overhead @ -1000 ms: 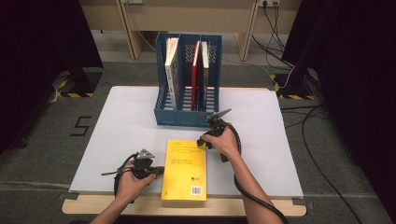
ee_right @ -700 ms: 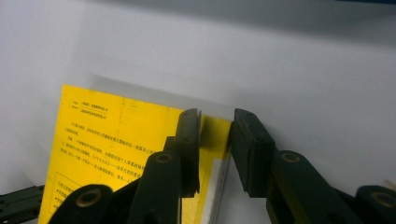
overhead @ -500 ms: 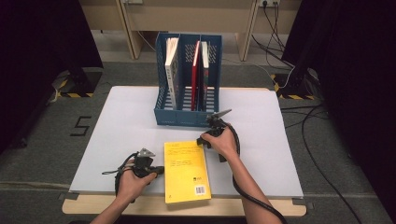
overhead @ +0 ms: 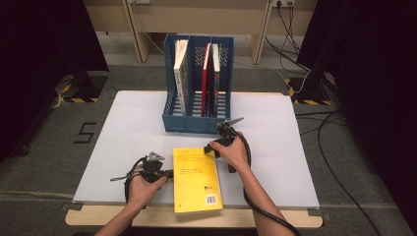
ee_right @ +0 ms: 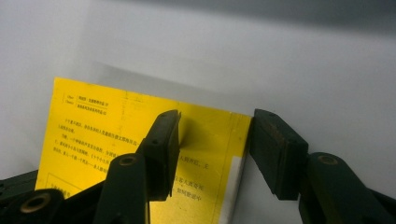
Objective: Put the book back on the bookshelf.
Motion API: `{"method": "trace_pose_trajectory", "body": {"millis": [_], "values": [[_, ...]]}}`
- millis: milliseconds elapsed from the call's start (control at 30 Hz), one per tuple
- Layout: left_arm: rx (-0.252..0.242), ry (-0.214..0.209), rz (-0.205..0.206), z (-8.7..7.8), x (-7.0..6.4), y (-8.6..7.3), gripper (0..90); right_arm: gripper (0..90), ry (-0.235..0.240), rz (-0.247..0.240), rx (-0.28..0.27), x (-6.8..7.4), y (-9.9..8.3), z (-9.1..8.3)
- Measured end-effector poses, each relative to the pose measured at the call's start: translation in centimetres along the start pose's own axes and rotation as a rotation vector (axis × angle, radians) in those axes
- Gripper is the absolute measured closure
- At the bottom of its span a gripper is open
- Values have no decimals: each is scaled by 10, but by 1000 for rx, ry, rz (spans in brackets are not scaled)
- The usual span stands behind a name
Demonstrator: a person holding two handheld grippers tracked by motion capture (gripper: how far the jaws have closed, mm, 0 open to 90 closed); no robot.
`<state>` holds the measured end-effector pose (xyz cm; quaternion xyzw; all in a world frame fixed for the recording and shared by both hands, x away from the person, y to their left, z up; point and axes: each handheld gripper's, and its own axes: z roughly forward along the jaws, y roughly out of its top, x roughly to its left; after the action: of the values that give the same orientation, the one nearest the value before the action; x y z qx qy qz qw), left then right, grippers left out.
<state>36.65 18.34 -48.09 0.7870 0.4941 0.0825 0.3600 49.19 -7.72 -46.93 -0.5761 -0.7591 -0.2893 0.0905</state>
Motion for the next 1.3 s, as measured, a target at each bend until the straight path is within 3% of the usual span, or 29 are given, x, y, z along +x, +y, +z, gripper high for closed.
{"method": "trace_pose_trajectory", "body": {"millis": [33,100,167,233,267,367,400,433,467,600,667,867,967,1033,1200,1300], "values": [[4,-5,-4,1,1,2,898,516,11,27,0,0,-1,0],[-5,-33,-41,1,5,4,897,532,28,34,-12,-3,-1,-1],[-26,-25,-64,1,8,1,888,538,33,28,-20,-4,-2,-1],[-38,4,-71,0,11,-3,818,538,20,12,-12,-1,-2,-1],[-50,8,-99,-2,14,-4,794,536,16,9,-14,-1,-2,-1],[-116,9,-160,-14,21,-2,733,525,22,10,-19,-1,-1,-1],[-116,9,-160,-14,21,-2,706,518,23,12,-19,-1,-1,-1],[-159,-2,-190,-19,23,2,662,506,23,10,-19,-1,-2,-1],[-161,-18,-197,-19,23,3,630,497,20,9,-15,0,-2,-1],[-105,-53,-194,-4,21,2,615,489,7,6,-10,2,-1,0],[-98,-82,-219,3,20,1,614,488,8,8,-8,3,0,0],[-79,-112,-223,8,17,4,630,502,-4,-5,-31,3,4,2],[-66,-107,-209,9,17,6,631,489,-8,-31,-34,3,7,3],[-60,-118,-226,9,19,7,633,479,-10,-41,-25,3,9,4],[-48,-119,-222,10,19,9,637,456,3,-90,-18,2,8,5],[-43,-133,-235,11,21,10,647,458,52,-59,-6,-4,11,4]]}}
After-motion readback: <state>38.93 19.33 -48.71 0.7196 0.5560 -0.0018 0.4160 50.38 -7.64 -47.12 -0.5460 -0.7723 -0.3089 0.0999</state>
